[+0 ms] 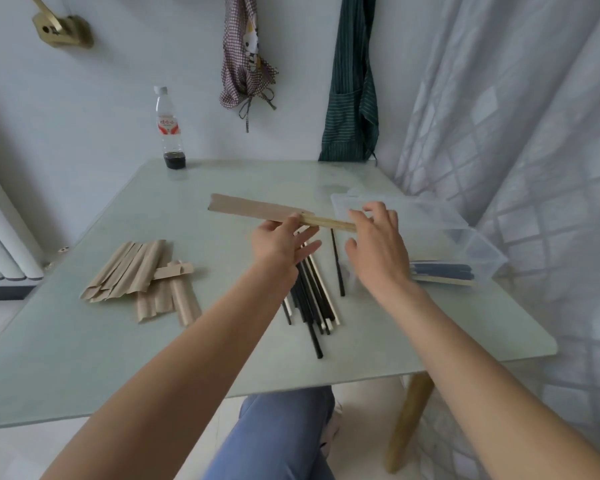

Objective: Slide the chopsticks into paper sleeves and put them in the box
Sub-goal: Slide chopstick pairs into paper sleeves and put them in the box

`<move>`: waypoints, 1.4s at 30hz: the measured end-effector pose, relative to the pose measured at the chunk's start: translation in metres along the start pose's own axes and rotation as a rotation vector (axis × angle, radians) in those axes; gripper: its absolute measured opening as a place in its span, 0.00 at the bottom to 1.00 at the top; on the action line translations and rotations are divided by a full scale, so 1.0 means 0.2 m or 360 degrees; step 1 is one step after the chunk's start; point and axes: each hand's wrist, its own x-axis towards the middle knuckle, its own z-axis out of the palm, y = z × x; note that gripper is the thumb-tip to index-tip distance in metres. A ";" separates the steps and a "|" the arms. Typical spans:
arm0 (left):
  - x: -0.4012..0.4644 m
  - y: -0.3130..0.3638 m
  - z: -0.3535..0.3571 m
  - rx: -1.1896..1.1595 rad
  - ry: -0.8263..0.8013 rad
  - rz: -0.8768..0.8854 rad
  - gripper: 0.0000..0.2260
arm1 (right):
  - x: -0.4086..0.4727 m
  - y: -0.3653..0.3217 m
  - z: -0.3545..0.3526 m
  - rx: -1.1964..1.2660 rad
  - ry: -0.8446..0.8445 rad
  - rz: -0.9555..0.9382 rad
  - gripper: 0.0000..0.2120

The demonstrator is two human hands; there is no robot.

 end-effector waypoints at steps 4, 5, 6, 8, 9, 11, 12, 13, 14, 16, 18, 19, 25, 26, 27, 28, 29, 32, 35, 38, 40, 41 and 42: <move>-0.02 -0.11 0.21 0.0122 -0.0115 -0.0122 0.05 | 0.05 0.15 -0.05 -0.0034 -0.0068 -0.0044 0.13; -0.03 -0.13 0.26 0.0169 -0.0160 -0.0166 0.06 | 0.05 0.20 -0.05 -0.0029 -0.0062 -0.0047 0.14; -0.04 -0.13 0.29 0.0229 -0.0222 -0.0225 0.07 | 0.06 0.25 -0.06 -0.0016 -0.0063 -0.0041 0.15; -0.05 -0.12 0.35 0.0531 -0.0424 -0.0353 0.07 | 0.07 0.37 -0.07 0.0012 -0.0104 0.0040 0.16; -0.06 -0.11 0.38 0.0811 -0.0559 -0.0375 0.08 | 0.08 0.44 -0.07 0.0022 -0.0143 0.0108 0.15; -0.06 -0.10 0.41 0.1389 -0.0782 -0.0236 0.09 | 0.10 0.55 -0.09 0.0025 -0.0254 0.0228 0.16; -0.05 -0.11 0.44 0.1615 -0.0826 -0.0044 0.09 | 0.11 0.62 -0.09 0.0015 -0.0316 0.0264 0.17; -0.03 -0.12 0.45 0.1822 -0.0814 0.0245 0.09 | 0.12 0.66 -0.10 0.0007 -0.0369 0.0269 0.17; 0.00 -0.14 0.46 0.2026 -0.0781 0.0585 0.09 | 0.13 0.70 -0.10 -0.0006 -0.0408 0.0264 0.17; 0.05 -0.17 0.46 0.2399 -0.0744 0.1027 0.11 | 0.15 0.77 -0.12 -0.0036 -0.0452 0.0281 0.17; 0.09 -0.21 0.45 0.2721 -0.0828 0.1025 0.14 | 0.20 0.80 -0.15 -0.0056 -0.0519 0.0323 0.16; 0.10 -0.23 0.44 0.2878 -0.0900 0.0991 0.15 | 0.22 0.81 -0.16 -0.0063 -0.0570 0.0342 0.16; 0.16 -0.33 0.42 0.3199 -0.1196 0.0648 0.22 | 0.28 0.84 -0.11 -0.0051 -0.0944 0.0425 0.12; 0.15 -0.33 0.42 0.3189 -0.1216 0.0556 0.25 | 0.29 0.84 -0.10 -0.0029 -0.0987 0.0444 0.12; 0.15 -0.34 0.42 0.3216 -0.1246 0.0511 0.27 | 0.30 0.83 -0.09 0.0011 -0.1008 0.0457 0.12; 0.15 -0.34 0.42 0.3272 -0.1284 0.0510 0.27 | 0.31 0.82 -0.08 0.0059 -0.1013 0.0464 0.13; 0.14 -0.34 0.43 0.3326 -0.1321 0.0523 0.26 | 0.31 0.81 -0.08 0.0109 -0.1020 0.0465 0.14; 0.14 -0.33 0.44 0.3333 -0.1325 0.0562 0.24 | 0.29 0.77 -0.05 0.0262 -0.1041 0.0447 0.17; 0.17 -0.30 0.40 0.2975 -0.1101 0.0673 0.24 | 0.27 0.70 -0.01 0.0280 -0.0812 0.0385 0.11; 0.19 -0.21 0.31 0.2637 -0.0926 0.0909 0.14 | 0.25 0.58 0.00 0.0299 -0.0565 0.0283 0.13; 0.19 -0.14 0.24 0.2506 -0.0750 0.1032 0.12 | 0.23 0.46 0.00 0.0329 -0.0395 0.0186 0.13; 0.19 -0.10 0.20 0.2452 -0.0640 0.1055 0.11 | 0.22 0.39 0.01 0.0350 -0.0315 0.0133 0.14; 0.20 -0.06 0.15 0.2408 -0.0527 0.1051 0.11 | 0.21 0.32 0.01 0.0373 -0.0250 0.0073 0.14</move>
